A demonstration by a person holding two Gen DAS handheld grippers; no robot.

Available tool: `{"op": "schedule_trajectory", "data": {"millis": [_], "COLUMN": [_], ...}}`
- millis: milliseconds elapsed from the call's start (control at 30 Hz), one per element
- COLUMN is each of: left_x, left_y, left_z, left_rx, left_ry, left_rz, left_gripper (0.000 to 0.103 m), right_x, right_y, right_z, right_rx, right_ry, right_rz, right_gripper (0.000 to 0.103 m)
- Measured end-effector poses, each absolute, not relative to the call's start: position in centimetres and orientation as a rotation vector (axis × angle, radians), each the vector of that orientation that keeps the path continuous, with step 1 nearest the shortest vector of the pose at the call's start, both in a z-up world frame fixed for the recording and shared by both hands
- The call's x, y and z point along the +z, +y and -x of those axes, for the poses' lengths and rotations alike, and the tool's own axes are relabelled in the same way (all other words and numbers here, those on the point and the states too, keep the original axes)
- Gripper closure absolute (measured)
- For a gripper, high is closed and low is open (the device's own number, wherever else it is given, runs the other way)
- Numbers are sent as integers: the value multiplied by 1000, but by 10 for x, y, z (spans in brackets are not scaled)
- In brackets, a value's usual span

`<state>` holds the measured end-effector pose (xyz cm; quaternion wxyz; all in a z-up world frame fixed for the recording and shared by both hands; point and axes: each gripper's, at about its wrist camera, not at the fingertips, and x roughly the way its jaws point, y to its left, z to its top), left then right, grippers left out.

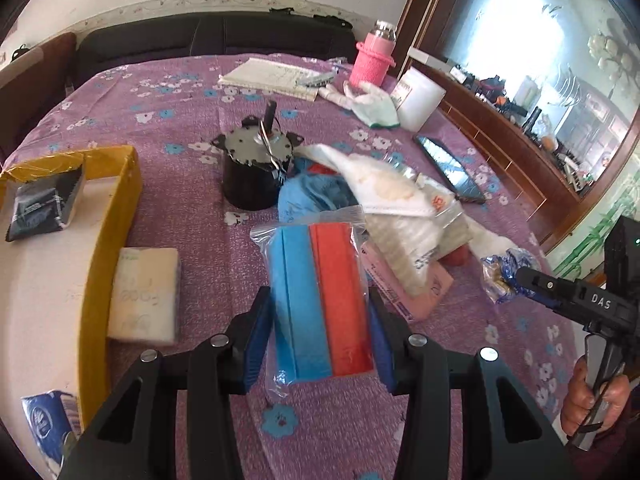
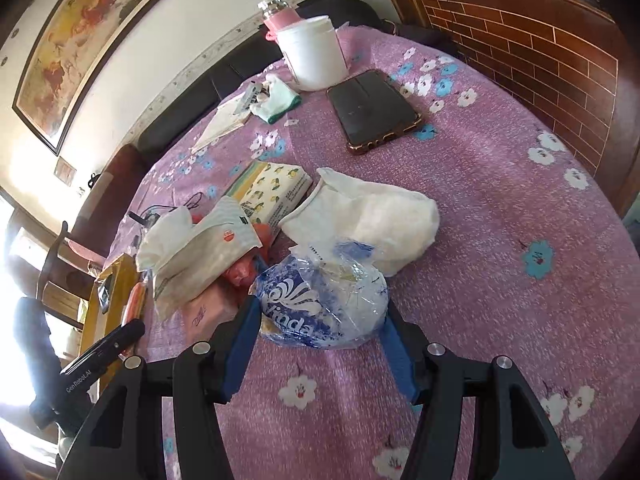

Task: Organize soft objects
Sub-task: 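Release the sponges into the yellow box with the left gripper while the right drops the Vinda bag there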

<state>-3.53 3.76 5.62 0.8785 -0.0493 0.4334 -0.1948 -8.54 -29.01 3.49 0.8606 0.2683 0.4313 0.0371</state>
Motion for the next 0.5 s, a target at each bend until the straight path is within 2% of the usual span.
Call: {"op": "schedule_trajectory", "data": {"millis": [267, 500], "left_x": [86, 99], "left_y": [82, 167], "left_z": [60, 62], "left_rx": [-395, -242], "left_ry": [832, 808], "left_rz": [199, 220], "left_gripper": [59, 59], "right_x": [53, 82], "right_y": [-280, -217], "right_z": [103, 99], "right_rx": [104, 233], "right_ry": [881, 873], "right_rz": [-534, -420], "right_gripper": [40, 39]}}
